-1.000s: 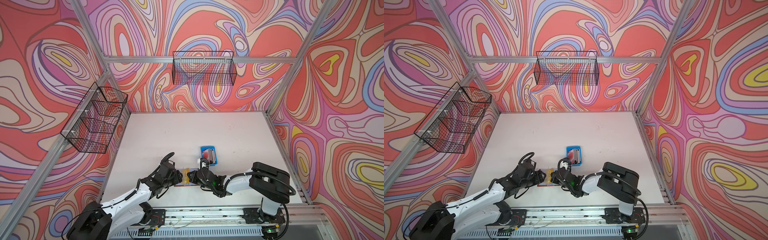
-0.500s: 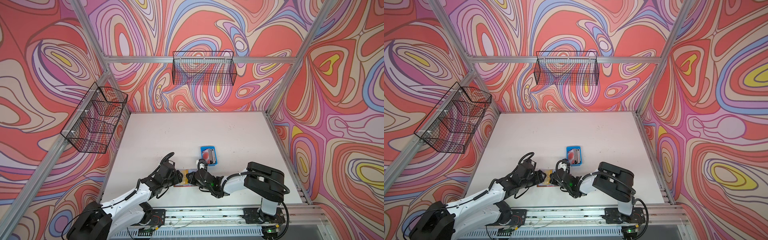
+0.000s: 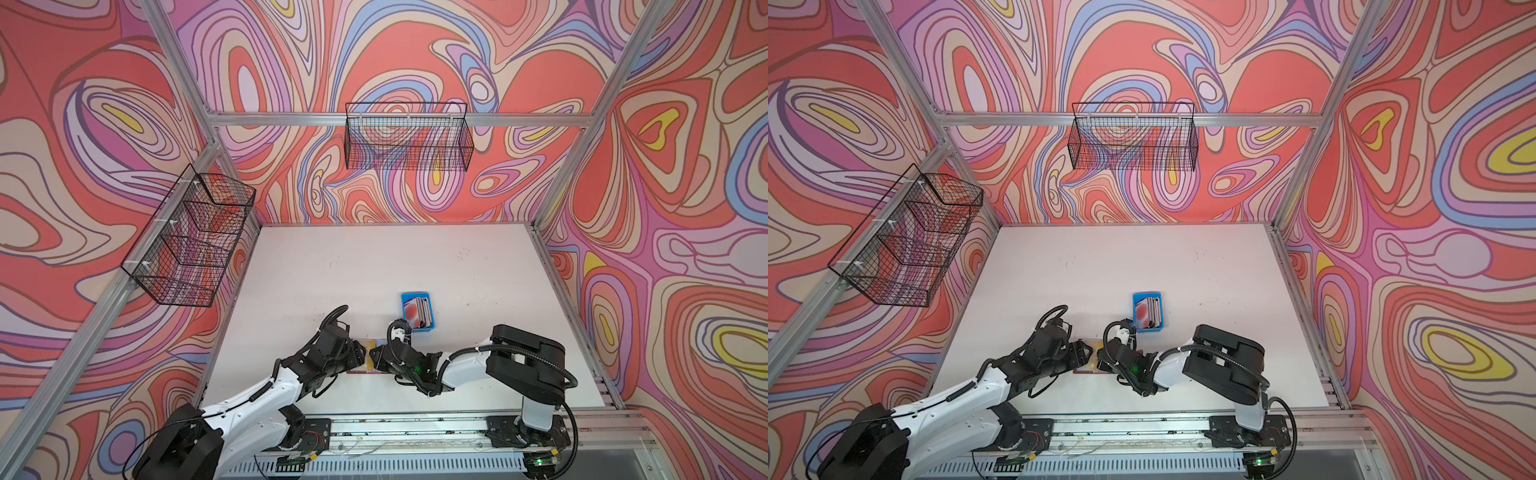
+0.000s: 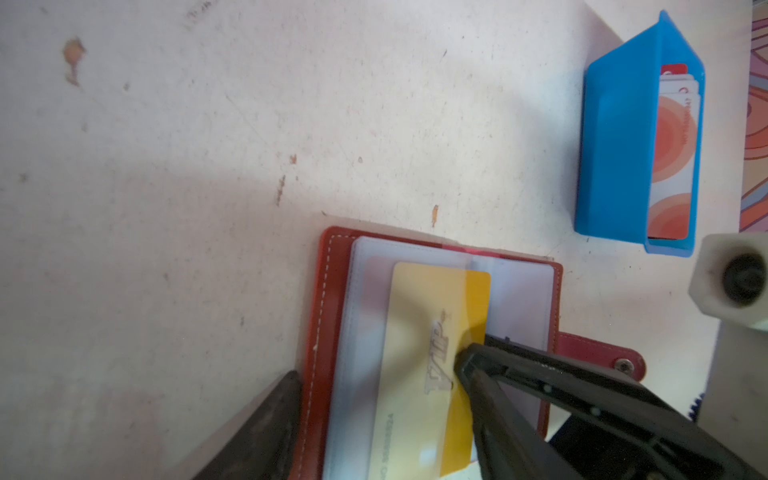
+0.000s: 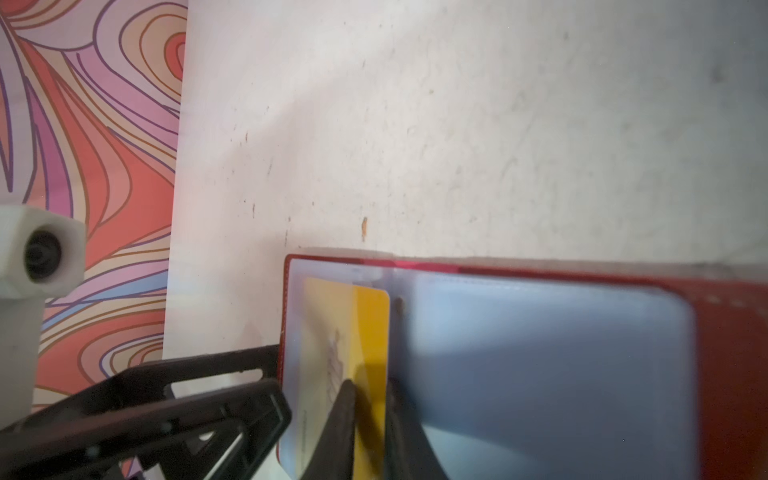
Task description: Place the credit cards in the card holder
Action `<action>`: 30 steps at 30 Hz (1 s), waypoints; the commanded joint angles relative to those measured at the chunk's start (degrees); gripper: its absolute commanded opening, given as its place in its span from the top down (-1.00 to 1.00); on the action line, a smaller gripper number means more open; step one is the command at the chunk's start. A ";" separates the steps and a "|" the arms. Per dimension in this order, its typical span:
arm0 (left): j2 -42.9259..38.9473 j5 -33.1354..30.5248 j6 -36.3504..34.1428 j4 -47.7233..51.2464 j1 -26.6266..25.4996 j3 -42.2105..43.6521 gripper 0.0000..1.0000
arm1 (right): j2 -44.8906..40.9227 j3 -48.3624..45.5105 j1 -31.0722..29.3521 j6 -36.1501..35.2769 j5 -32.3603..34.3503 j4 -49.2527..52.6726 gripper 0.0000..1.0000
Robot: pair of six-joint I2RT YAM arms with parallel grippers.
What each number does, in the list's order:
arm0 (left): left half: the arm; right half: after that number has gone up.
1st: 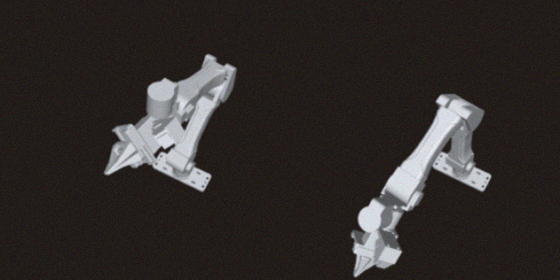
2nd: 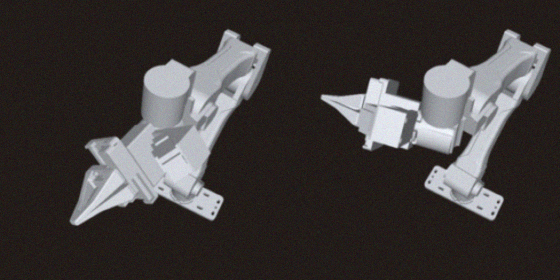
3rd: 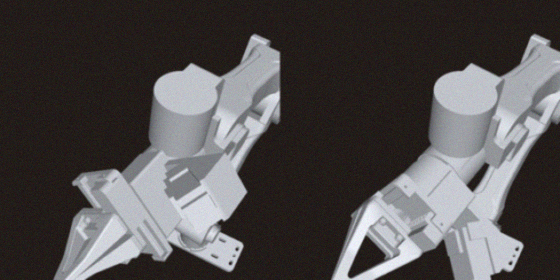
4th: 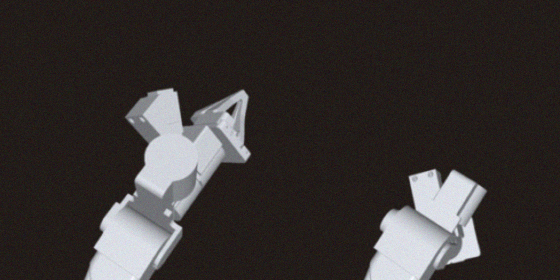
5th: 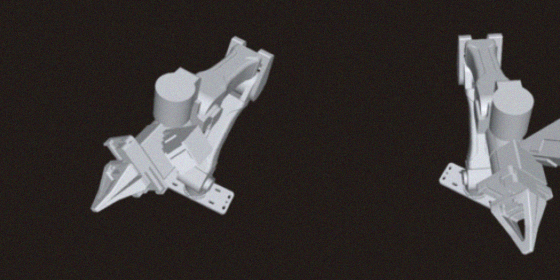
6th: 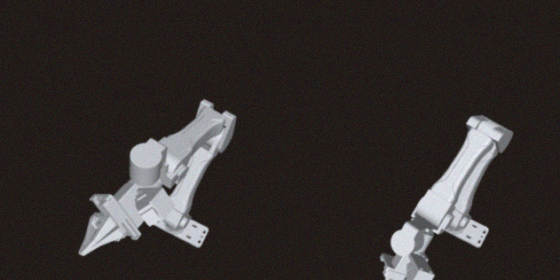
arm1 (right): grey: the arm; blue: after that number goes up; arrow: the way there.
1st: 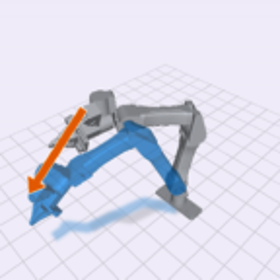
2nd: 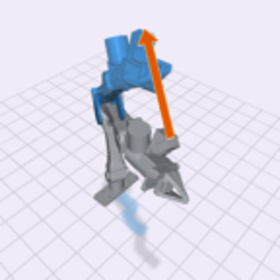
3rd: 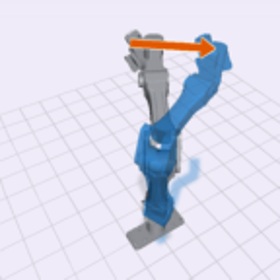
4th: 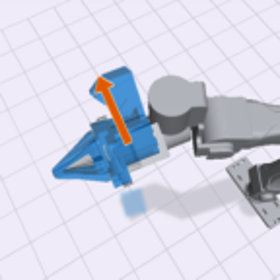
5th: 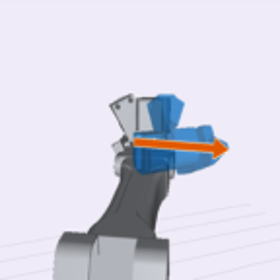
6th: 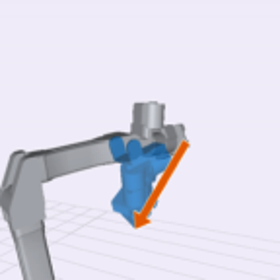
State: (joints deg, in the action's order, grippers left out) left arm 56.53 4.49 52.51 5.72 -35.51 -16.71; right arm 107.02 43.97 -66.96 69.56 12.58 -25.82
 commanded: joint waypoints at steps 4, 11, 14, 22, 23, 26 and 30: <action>-1.93 -0.90 -0.04 -0.03 0.42 1.42 -0.35 | -3.94 -0.02 -0.45 -1.44 3.64 10.43 0.50; -2.83 -0.41 -0.47 -0.02 0.40 1.68 -0.36 | -3.12 0.32 -0.45 -1.11 4.00 11.36 0.37; -2.75 -0.09 -0.64 -0.20 0.35 1.77 -0.36 | -3.18 1.25 -0.52 -1.18 5.25 14.10 0.24; -4.06 -0.06 -0.83 -0.05 0.43 1.96 -0.36 | -8.63 2.71 -0.72 -2.30 9.91 21.60 0.00; -4.23 -0.06 -0.83 -0.06 0.42 1.95 -0.36 | -9.20 2.62 -0.80 -2.23 10.21 21.78 -0.01; -4.42 0.04 -0.83 -0.10 0.35 2.03 -0.36 | -9.90 1.93 -1.52 -1.66 10.36 21.07 -0.01; -4.09 0.41 -0.75 -0.94 0.39 2.32 -0.36 | -7.68 2.01 -2.29 -1.11 9.26 18.67 -0.01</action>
State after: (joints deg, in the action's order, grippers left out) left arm 52.58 4.54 52.12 5.72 -35.51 -15.20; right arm 98.06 46.28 -68.40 67.44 21.19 -6.83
